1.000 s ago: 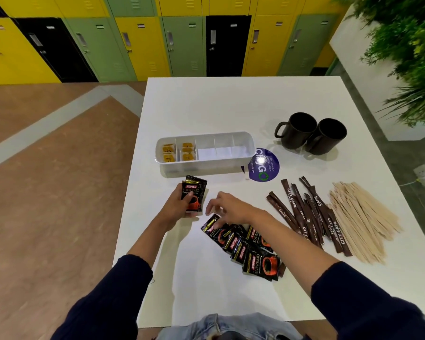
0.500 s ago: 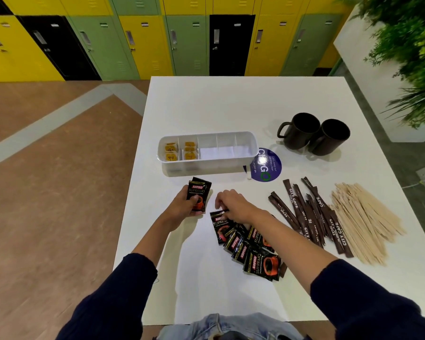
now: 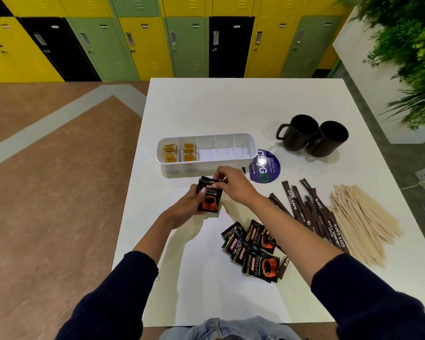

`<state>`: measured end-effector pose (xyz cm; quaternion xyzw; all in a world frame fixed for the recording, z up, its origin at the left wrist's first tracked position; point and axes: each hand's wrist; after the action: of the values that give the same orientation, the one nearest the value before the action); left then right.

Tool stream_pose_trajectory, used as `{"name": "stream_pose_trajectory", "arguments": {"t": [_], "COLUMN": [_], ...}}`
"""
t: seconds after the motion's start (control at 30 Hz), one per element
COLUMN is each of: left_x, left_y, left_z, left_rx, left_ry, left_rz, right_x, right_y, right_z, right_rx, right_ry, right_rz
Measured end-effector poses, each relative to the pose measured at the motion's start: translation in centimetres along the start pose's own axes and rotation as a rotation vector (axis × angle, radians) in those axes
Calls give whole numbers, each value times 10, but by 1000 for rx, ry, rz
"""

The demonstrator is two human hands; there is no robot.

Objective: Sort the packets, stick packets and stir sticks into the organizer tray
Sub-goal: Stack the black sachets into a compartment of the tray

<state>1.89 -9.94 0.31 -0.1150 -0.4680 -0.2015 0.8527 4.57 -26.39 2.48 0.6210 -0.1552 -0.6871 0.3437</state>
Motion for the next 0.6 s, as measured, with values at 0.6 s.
{"name": "stream_pose_trajectory", "arguments": {"t": [0.6], "left_x": [31], "left_y": [7], "left_z": [-18], "left_rx": [-70], "left_ry": [-99], "left_rz": [-146], "right_x": [-18], "right_y": [22], "right_z": [-14], "right_rx": [-185], "right_ry": [-8], "right_rz": [122]}}
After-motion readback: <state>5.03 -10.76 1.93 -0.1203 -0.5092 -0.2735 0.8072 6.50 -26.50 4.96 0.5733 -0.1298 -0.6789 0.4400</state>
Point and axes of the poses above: each hand's wrist, its own z-axis away from the middle knuckle, its own y-axis out of the back of the hand, x = y × z
